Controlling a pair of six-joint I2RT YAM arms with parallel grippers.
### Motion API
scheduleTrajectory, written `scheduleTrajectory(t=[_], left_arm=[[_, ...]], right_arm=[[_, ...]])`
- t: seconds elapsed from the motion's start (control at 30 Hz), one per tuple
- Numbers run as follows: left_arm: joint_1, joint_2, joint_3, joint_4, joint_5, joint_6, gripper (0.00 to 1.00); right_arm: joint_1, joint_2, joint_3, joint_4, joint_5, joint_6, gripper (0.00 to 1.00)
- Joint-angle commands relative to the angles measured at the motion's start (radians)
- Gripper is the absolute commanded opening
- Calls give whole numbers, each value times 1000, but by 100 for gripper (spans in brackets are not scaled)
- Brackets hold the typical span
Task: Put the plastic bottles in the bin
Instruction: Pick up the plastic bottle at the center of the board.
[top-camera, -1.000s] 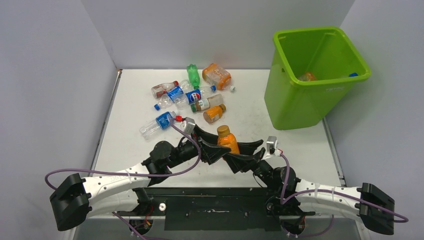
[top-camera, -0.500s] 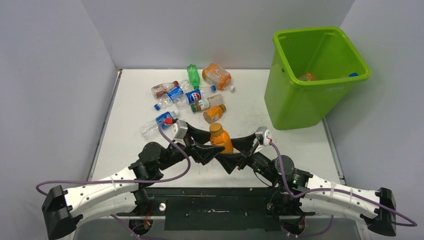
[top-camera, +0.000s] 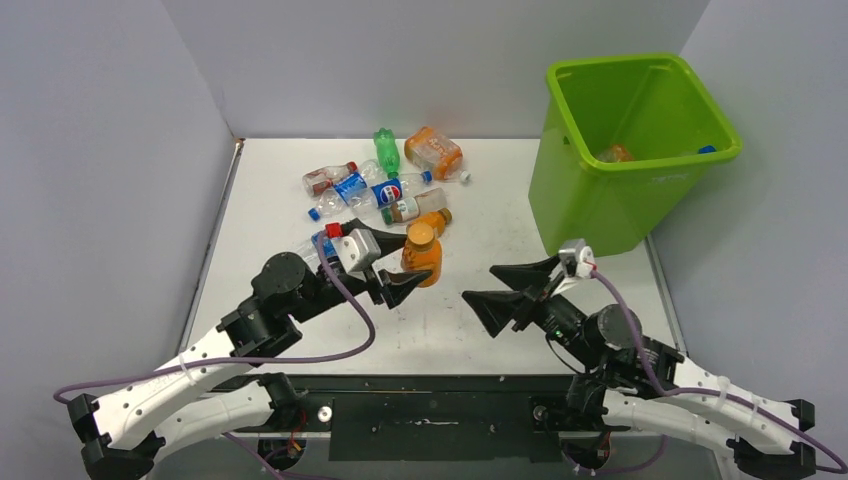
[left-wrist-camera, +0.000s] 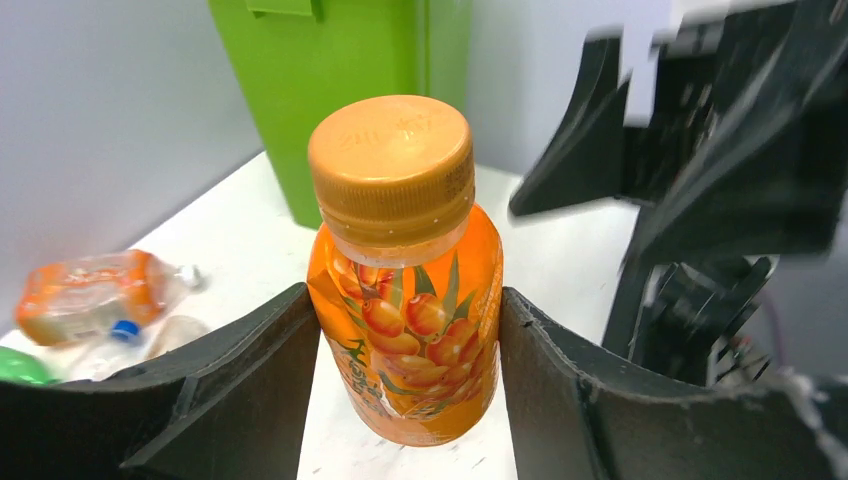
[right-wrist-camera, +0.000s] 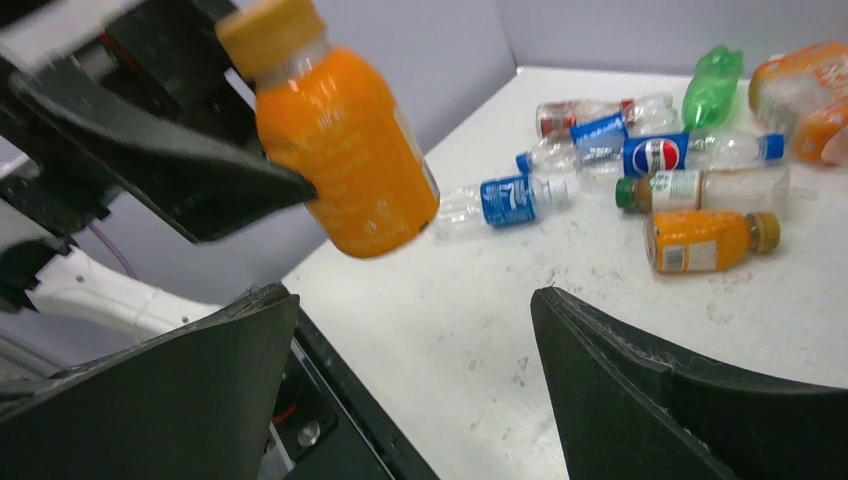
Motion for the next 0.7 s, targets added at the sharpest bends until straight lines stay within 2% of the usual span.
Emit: scheduleTrajectory(t=[0.0,0.13,0.37,0.67], left_arm=[[5,18,103,-291,76,300,0],[8,18,33,-273,144,323,0],[78,9,-96,-100,330,153,0],[85,-7,-116,-61,359,94,0]], right_arm=[[9,-13,148,-56,130,-6,90],[9,19,181,-18,75,-54,90],[9,265,350,-122,38,-148,91],[19,414,399,-168,87,-197,95]])
